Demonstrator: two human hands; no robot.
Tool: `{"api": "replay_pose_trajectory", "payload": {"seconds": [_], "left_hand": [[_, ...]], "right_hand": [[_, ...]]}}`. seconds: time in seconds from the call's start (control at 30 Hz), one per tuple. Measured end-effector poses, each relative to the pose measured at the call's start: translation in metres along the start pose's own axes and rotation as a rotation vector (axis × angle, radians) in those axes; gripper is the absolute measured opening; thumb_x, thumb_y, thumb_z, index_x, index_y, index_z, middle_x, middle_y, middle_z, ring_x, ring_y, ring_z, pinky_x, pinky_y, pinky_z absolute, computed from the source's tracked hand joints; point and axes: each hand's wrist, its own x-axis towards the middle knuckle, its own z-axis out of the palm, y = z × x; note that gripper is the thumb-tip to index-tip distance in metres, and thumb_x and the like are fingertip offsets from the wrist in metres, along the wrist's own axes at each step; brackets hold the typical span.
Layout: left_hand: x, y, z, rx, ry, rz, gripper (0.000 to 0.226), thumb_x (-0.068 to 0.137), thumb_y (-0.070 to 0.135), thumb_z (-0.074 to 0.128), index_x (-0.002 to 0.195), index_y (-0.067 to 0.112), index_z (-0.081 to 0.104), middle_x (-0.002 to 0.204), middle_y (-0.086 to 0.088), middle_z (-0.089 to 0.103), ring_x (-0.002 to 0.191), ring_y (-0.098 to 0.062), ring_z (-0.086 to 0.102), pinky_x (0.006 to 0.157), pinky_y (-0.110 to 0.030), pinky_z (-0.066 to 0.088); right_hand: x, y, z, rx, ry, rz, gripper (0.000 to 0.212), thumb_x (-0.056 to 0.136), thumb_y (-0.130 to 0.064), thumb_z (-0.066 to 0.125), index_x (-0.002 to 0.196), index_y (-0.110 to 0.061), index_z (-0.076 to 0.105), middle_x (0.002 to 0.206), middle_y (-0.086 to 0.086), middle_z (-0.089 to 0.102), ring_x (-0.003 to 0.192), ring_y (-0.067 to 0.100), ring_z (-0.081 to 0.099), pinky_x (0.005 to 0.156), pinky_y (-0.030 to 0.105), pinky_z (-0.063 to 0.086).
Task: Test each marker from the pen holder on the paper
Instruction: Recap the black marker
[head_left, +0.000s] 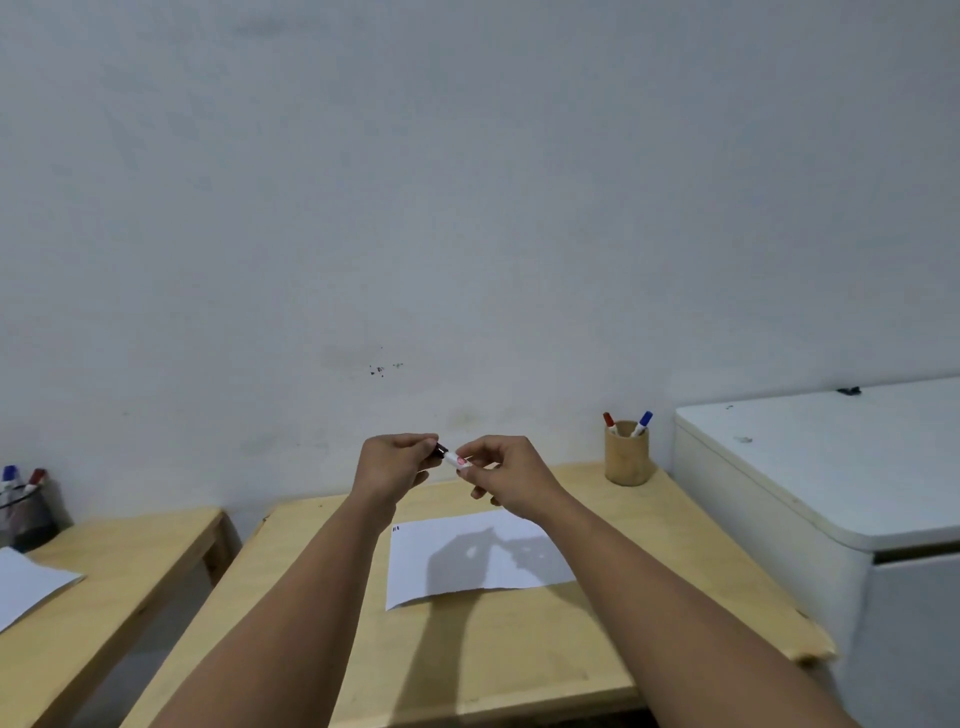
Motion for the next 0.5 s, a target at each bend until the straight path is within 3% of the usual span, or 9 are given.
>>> {"api": "replay_pose_trajectory", "payload": {"seconds": [0.1, 0.27, 0.33, 0.4, 0.5], "left_hand": [[-0.003, -0.001, 0.019, 0.034, 0.012, 0.036, 0.019, 0.097, 0.008, 0.066, 0.084, 0.015, 0.078, 0.076, 0.0, 0.077, 0.082, -0.019, 0.074, 0.08, -0.035, 0.057], [0.004, 0.006, 0.055, 0.116, -0.067, 0.095, 0.023, 0.099, 0.018, 0.061, 0.084, 0.018, 0.079, 0.082, 0.007, 0.079, 0.088, -0.019, 0.077, 0.073, -0.031, 0.057], [0.013, 0.013, 0.072, 0.161, -0.156, 0.11, 0.023, 0.099, 0.025, 0.06, 0.095, 0.018, 0.081, 0.097, 0.006, 0.08, 0.09, -0.016, 0.076, 0.077, -0.032, 0.057], [0.025, 0.017, 0.093, 0.186, -0.217, 0.122, 0.026, 0.101, 0.025, 0.058, 0.118, 0.017, 0.076, 0.112, 0.004, 0.076, 0.093, -0.014, 0.074, 0.081, -0.033, 0.057], [0.047, 0.012, 0.131, 0.216, -0.215, 0.134, 0.045, 0.099, 0.018, 0.056, 0.145, 0.018, 0.056, 0.111, 0.001, 0.073, 0.09, -0.019, 0.068, 0.084, -0.036, 0.055]], "right_hand": [[0.001, 0.007, -0.006, -0.012, 0.045, -0.014, 0.01, 0.097, -0.014, 0.08, 0.1, -0.023, 0.08, 0.093, -0.003, 0.073, 0.053, 0.006, 0.068, 0.051, 0.016, 0.044], [0.006, 0.025, -0.032, 0.001, 0.13, -0.007, 0.021, 0.097, -0.013, 0.078, 0.093, -0.034, 0.076, 0.092, -0.003, 0.071, 0.053, 0.006, 0.069, 0.053, 0.013, 0.047], [0.01, 0.03, -0.053, -0.038, 0.133, 0.021, 0.018, 0.1, -0.014, 0.075, 0.107, -0.03, 0.078, 0.093, -0.004, 0.069, 0.059, 0.008, 0.073, 0.06, 0.018, 0.05], [0.02, 0.034, -0.08, -0.143, 0.12, 0.035, 0.024, 0.102, -0.011, 0.071, 0.123, -0.021, 0.077, 0.093, -0.005, 0.068, 0.07, 0.017, 0.076, 0.063, 0.019, 0.049], [0.039, 0.034, -0.128, -0.339, 0.225, 0.033, 0.023, 0.101, -0.011, 0.068, 0.118, -0.021, 0.08, 0.097, -0.003, 0.073, 0.091, 0.025, 0.074, 0.064, 0.014, 0.046]]}}
